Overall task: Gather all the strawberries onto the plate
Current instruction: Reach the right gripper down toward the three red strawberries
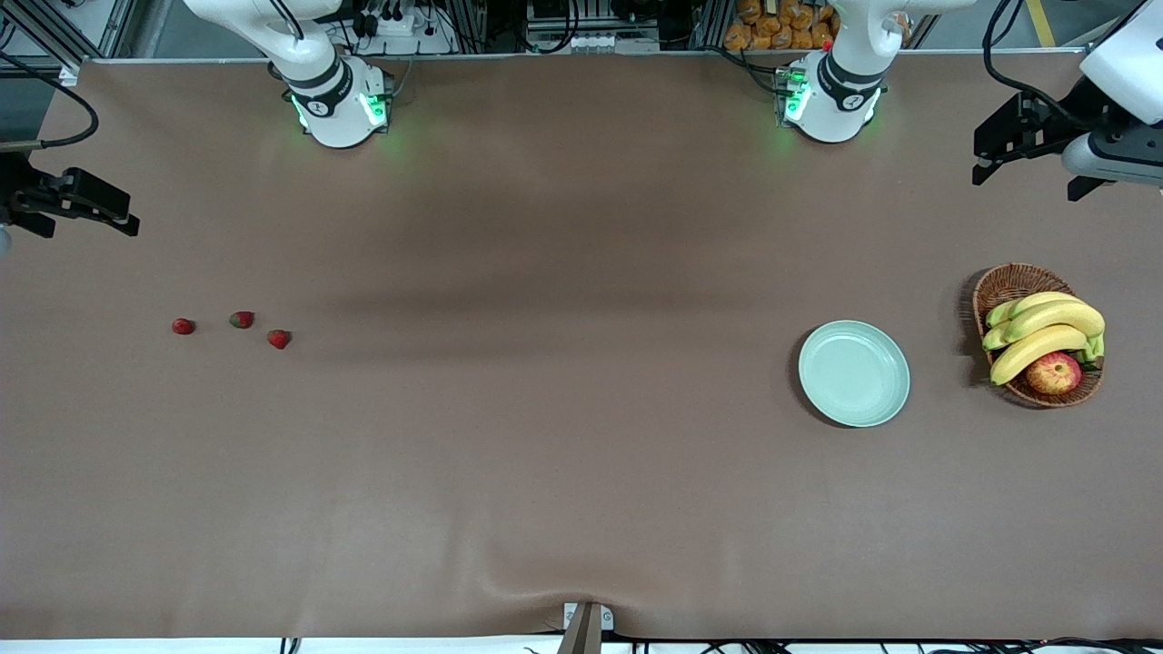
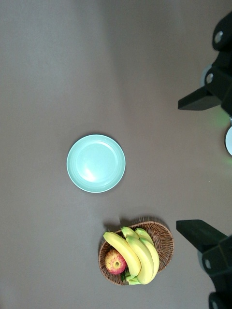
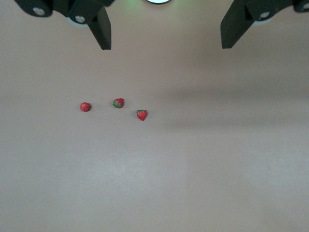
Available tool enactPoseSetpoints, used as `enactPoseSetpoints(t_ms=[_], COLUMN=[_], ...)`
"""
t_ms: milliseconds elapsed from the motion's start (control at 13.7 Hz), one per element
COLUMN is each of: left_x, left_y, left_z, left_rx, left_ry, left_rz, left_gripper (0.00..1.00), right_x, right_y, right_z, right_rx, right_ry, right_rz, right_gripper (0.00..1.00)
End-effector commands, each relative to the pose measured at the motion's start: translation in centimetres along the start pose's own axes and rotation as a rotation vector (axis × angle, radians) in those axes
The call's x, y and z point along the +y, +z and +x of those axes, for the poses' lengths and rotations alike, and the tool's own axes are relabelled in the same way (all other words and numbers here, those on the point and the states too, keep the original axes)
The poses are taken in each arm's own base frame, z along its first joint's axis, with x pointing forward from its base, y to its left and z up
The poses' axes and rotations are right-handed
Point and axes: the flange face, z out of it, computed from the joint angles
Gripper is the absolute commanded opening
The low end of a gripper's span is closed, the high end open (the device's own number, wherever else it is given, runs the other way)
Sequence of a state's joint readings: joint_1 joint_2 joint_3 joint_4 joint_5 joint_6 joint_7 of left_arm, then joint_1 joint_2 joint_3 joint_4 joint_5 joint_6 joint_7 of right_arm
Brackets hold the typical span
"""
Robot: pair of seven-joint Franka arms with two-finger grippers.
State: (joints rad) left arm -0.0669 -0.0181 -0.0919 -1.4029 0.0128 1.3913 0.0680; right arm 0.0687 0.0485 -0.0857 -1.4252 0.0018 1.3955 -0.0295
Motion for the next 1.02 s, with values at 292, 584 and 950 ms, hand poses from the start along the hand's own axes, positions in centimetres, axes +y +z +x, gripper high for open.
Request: enactPoseSetpoints(t_ms=[292, 584, 950], left_x=[-0.5, -0.7, -0.1], left_y=[-0.3, 0.2, 1.2], left_z=[-0.4, -0.3, 0.4], left_rx=[-0.006, -0.014, -0.028], left_ry=[-0.006, -0.012, -0.008], left_rz=[0.008, -0.001, -0.018], left_gripper=[1.0, 1.0, 1.0], right_x=[-0.1, -0.2, 0.8], right_y=[-0.4, -0.4, -0.2], right_z=[-0.4, -0.4, -0.6], right_rx=[0.0, -0.001, -0.015], right_ry=[0.013, 0.01, 0.03], right_rz=[0.012, 0.012, 0.016], right_gripper=[1.0, 1.0, 1.0])
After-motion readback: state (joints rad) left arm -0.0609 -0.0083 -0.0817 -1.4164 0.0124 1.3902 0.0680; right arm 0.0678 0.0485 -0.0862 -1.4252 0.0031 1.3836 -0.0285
